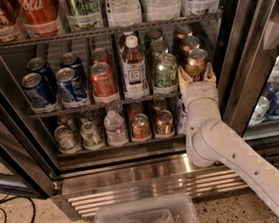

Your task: Pick orange can from middle shelf of fridge

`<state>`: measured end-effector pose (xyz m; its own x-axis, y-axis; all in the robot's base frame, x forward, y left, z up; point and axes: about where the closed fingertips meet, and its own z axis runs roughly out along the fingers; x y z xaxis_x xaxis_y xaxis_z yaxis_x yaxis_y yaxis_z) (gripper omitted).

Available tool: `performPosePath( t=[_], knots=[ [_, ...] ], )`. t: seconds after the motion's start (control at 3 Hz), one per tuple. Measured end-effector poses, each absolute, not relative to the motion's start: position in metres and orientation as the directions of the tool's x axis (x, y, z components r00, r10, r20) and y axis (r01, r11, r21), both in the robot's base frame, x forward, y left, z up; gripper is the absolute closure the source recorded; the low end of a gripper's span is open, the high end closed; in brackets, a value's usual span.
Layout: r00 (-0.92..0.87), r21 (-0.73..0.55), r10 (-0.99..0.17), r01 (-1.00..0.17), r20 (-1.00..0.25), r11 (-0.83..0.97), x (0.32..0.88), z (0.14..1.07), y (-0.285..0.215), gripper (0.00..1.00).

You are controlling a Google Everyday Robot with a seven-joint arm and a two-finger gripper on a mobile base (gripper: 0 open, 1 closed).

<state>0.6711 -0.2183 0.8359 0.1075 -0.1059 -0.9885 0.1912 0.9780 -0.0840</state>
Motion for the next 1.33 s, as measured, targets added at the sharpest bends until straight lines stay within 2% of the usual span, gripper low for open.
performPosePath(
  t=[0.33, 0.67, 1.33],
  knots=[
    [0.151, -0.091, -0.126, 0.218, -0.981, 0.972, 0.6866, 0.8493, -0.2245, 0.37],
    [0.155, -0.096, -0.132, 0.219, -0.979, 0.971, 0.6912, 0.8525, -0.2253, 0.55],
    [0.131, -0.125, -0.15, 0.186, -0.98, 0.975, 0.6855, 0.8502, -0.2241, 0.99]
  ],
)
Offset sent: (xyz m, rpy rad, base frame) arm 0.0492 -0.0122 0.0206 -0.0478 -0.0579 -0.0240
